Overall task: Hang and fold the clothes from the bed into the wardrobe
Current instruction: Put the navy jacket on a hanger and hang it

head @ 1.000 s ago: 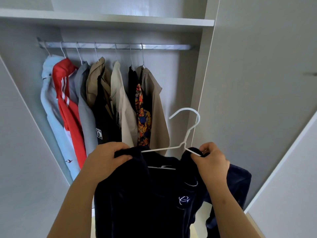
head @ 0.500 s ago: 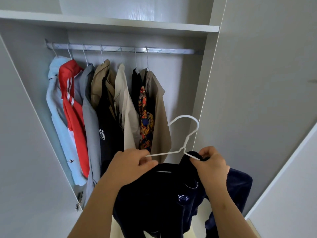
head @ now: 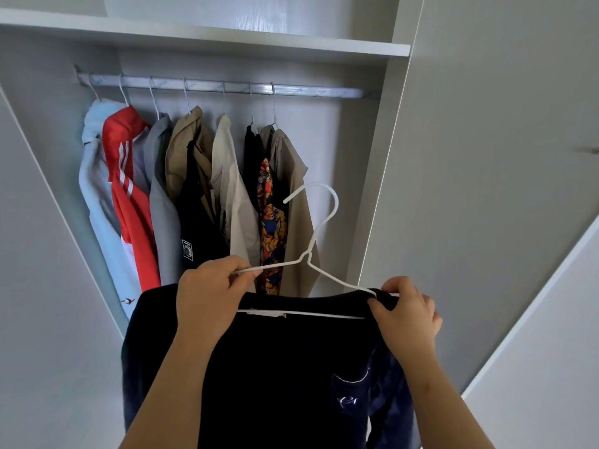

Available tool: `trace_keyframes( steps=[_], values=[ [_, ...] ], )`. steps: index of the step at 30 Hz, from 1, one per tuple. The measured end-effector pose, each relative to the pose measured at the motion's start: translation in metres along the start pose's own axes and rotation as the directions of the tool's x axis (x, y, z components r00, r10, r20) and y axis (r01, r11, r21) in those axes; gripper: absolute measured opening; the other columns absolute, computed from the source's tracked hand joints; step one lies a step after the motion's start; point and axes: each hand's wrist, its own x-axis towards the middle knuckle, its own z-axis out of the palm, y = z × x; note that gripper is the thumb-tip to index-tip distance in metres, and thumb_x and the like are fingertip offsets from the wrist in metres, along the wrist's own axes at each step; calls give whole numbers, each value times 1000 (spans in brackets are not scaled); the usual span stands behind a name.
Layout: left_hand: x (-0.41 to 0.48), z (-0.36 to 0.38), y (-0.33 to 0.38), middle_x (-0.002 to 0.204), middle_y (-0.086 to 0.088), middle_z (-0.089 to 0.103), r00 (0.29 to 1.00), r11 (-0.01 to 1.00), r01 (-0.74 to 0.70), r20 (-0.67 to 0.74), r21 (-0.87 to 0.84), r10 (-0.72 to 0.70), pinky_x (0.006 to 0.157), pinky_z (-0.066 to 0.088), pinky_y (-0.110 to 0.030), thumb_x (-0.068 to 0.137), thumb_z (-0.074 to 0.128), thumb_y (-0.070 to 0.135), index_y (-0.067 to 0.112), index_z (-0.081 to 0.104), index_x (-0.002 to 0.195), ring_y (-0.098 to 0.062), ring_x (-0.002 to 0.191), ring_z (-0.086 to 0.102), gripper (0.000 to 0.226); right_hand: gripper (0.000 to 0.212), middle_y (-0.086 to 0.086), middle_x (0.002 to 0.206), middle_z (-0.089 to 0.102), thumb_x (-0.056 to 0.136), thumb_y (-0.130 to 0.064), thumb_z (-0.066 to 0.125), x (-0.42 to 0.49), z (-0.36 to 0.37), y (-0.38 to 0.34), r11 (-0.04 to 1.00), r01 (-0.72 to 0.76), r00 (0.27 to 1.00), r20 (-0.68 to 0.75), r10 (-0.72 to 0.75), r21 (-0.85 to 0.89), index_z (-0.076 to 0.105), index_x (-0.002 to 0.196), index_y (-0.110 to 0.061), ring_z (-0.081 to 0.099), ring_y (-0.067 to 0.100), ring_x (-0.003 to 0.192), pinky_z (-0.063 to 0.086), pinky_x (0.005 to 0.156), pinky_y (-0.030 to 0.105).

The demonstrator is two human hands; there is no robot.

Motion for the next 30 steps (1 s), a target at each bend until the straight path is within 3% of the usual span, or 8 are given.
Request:
trace_keyframes(
  steps=[5,8,12,15,18,22,25,30],
  values=[
    [-1,-6,-4,57,8,57,998,998,46,33,-51,-45,52,36,-21,81,69,20,24,66,68,-8,53,50,14,17,-18,74,49,81,-16,55,-4,3,-5,997,73,997,28,-74,23,50,86,-31,43,16,92,15,88,24],
    [-1,-8,-1,60,7,60,997,989,64,50,-134,-57,55,40,-17,78,71,20,29,62,64,-9,62,55,19,15,-14,78,53,83,-20,56,-9,11,-21,963,270,959,92,-268,-12,49,79,-33,41,11,89,20,93,28],
    [-5,-3,4,62,16,61,992,973,88,111,-212,-65,52,39,-9,76,74,22,35,59,59,3,56,52,26,35,-11,59,49,85,-32,58,-13,19,-44,915,397,889,218,-402,71,38,57,-27,43,8,62,35,70,25],
    [-10,0,3,63,21,61,985,968,99,160,-231,-63,53,39,-8,76,74,23,35,60,60,4,57,53,24,42,-7,42,36,82,-24,55,-11,21,-50,951,277,921,244,-303,136,34,47,-21,32,7,43,29,47,22],
    [-12,3,1,61,25,60,979,968,94,196,-234,-47,54,39,-6,76,73,22,36,60,62,5,60,55,24,41,-8,36,35,79,-19,54,-10,19,-51,972,167,921,327,-213,163,44,40,-25,30,8,38,25,46,22],
    [-11,11,2,67,20,60,962,989,41,273,-145,0,64,39,-8,78,70,29,37,60,69,4,69,56,16,46,-6,34,27,77,-17,57,-8,15,-46,982,42,912,394,-113,184,39,35,-21,24,9,43,24,49,24],
    [-12,16,4,85,18,61,977,968,56,213,-244,-3,71,39,-3,79,67,33,33,62,86,8,83,55,8,47,-9,34,26,79,-14,59,-6,9,-37,974,-67,875,481,-45,214,36,39,-20,25,6,35,26,43,18],
    [-12,23,14,77,20,65,973,914,147,220,-377,-66,66,40,0,85,60,30,40,61,77,9,77,58,14,32,-7,36,31,85,-14,56,-11,-1,-22,900,-357,769,625,132,251,47,54,-13,22,6,29,18,30,14]
  ],
)
